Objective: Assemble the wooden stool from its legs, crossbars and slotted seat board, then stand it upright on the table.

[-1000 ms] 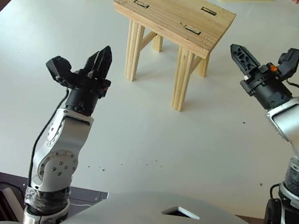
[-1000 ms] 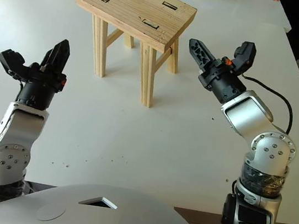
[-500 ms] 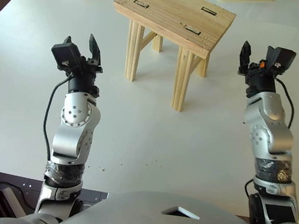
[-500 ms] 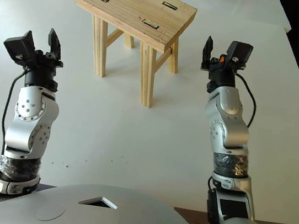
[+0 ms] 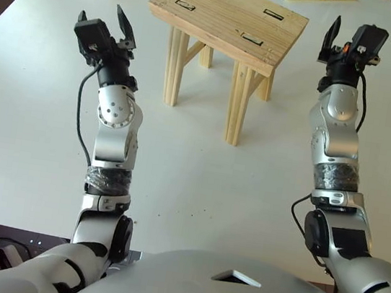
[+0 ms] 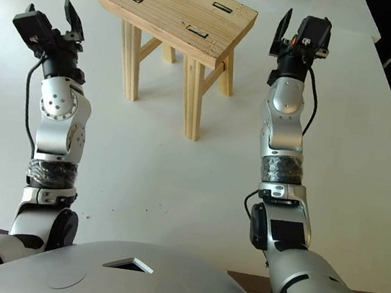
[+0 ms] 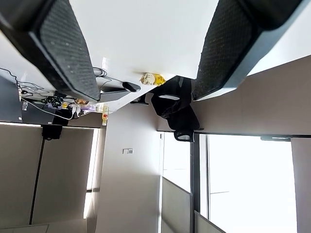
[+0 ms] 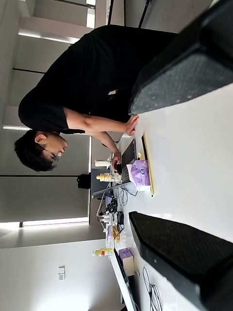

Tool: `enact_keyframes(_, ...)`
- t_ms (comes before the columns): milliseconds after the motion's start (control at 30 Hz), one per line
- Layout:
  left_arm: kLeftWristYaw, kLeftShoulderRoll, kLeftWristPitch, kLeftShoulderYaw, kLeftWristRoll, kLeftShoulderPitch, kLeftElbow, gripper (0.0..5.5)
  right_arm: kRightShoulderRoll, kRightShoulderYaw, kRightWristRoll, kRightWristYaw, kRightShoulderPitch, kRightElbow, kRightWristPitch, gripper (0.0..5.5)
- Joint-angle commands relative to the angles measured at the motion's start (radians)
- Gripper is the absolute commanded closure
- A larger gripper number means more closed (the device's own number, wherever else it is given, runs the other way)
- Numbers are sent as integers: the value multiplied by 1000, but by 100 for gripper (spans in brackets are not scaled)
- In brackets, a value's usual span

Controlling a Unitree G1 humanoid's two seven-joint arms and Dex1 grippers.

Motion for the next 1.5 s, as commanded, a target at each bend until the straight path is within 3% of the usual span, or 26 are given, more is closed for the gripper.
enact_keyframes(33, -8, 19, -3, 41, 9, -57, 18, 199, 20, -1, -49, -11, -56, 14, -24, 182)
enact_keyframes(333, -45, -12, 27, 33, 8, -58, 10, 199, 23, -51, -88, -42, -28, 32, -35, 182)
enact_keyframes(800, -136, 2, 81, 53, -42, -111, -65, 199, 22, -61, -165, -46, 97, -299, 86, 182)
enact_keyframes(1500, -146, -18, 100, 84, -78, -140, -85, 199, 3, -84, -169, 28, -24, -205, 57, 182)
